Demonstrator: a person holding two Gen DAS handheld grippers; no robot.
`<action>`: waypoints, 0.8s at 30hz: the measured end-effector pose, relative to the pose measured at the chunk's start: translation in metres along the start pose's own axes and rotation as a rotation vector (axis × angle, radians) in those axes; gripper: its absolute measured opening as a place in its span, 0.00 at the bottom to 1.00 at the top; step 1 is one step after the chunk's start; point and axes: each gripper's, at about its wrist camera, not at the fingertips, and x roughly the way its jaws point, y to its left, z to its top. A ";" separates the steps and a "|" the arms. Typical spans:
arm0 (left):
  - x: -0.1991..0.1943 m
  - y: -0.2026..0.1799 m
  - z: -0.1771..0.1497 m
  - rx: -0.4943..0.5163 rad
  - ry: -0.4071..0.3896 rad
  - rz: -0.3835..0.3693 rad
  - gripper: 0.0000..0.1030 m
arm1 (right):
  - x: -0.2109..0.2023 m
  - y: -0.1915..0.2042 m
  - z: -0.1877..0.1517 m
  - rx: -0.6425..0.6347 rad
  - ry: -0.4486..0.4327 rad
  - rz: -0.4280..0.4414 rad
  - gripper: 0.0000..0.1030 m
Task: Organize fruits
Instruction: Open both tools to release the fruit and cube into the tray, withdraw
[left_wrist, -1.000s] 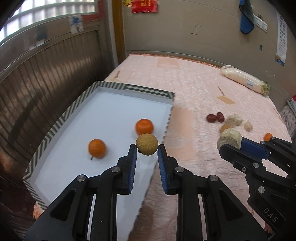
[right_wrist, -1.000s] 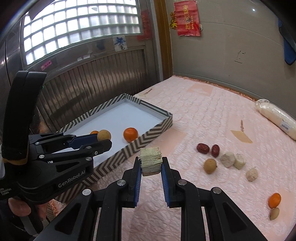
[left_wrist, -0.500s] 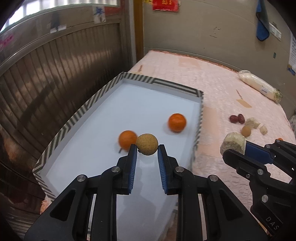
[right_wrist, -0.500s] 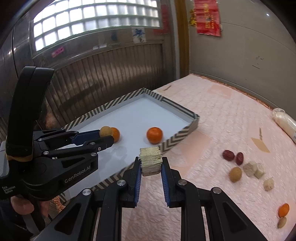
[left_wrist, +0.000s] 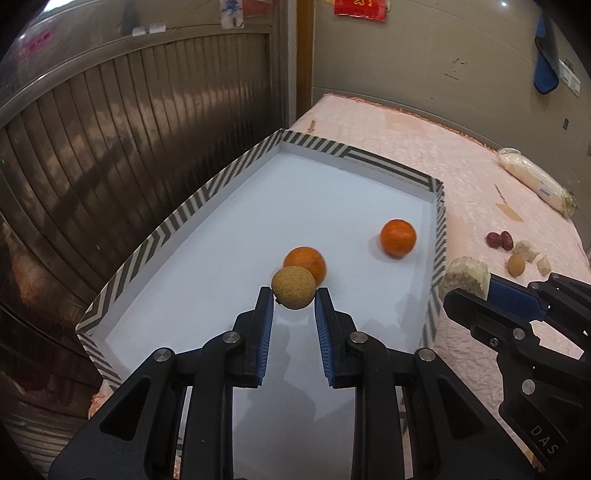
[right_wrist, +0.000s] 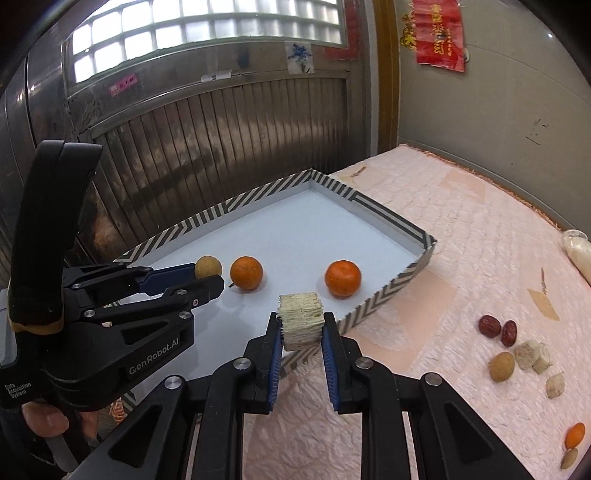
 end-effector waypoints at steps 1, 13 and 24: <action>0.001 0.002 0.000 -0.003 0.001 0.002 0.22 | 0.002 0.002 0.001 -0.001 0.003 0.006 0.19; 0.010 0.019 -0.005 -0.036 0.031 0.035 0.22 | 0.041 0.021 0.011 -0.050 0.072 0.052 0.19; 0.019 0.024 -0.005 -0.063 0.047 0.054 0.22 | 0.076 0.030 0.011 -0.083 0.155 0.079 0.19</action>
